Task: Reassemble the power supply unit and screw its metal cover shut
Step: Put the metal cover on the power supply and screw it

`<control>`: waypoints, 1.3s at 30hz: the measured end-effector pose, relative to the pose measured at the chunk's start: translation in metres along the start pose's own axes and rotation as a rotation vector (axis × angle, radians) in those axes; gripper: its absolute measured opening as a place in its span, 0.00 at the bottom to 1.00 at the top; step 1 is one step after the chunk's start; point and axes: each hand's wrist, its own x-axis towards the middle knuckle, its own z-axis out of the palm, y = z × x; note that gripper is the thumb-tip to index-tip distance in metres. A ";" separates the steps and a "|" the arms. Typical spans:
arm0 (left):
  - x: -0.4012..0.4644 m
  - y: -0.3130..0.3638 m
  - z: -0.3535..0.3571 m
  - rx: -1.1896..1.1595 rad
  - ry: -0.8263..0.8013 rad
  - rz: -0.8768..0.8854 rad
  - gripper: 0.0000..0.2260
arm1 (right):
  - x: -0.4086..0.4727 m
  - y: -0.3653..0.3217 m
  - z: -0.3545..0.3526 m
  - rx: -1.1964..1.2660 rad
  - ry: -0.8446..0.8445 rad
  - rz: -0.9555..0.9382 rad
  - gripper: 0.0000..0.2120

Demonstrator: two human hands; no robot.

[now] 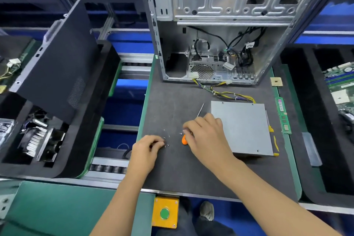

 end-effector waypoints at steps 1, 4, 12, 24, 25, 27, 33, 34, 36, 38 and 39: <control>0.001 0.008 -0.001 -0.118 -0.001 -0.043 0.07 | 0.000 0.000 -0.001 0.096 -0.043 0.016 0.05; 0.010 0.042 0.000 -0.556 -0.125 -0.115 0.08 | 0.003 0.006 -0.003 0.437 -0.188 0.104 0.10; 0.024 0.093 0.018 -0.999 -0.435 -0.240 0.14 | 0.003 0.047 -0.036 0.729 -0.206 0.207 0.09; 0.032 0.101 0.034 -0.877 -0.625 -0.241 0.15 | 0.008 0.075 -0.054 0.762 -0.435 0.256 0.02; 0.033 0.102 0.036 -0.881 -0.616 -0.248 0.14 | 0.008 0.077 -0.055 0.756 -0.441 0.251 0.03; 0.035 0.102 0.040 -0.874 -0.564 -0.256 0.12 | 0.009 0.085 -0.060 0.746 -0.395 0.274 0.08; 0.042 0.058 0.022 -0.590 -0.157 -0.232 0.07 | 0.010 0.156 -0.085 0.204 0.058 0.434 0.05; 0.041 0.046 0.017 -0.511 -0.090 -0.231 0.07 | 0.010 0.162 -0.085 0.164 0.035 0.436 0.04; 0.038 0.025 0.011 -0.378 0.012 -0.222 0.08 | 0.010 0.169 -0.084 0.120 -0.013 0.404 0.04; 0.035 0.011 0.008 -0.310 0.080 -0.212 0.09 | 0.013 0.171 -0.083 0.114 -0.029 0.360 0.05; 0.033 0.006 0.008 -0.284 0.100 -0.208 0.09 | 0.015 0.172 -0.083 0.123 -0.034 0.346 0.05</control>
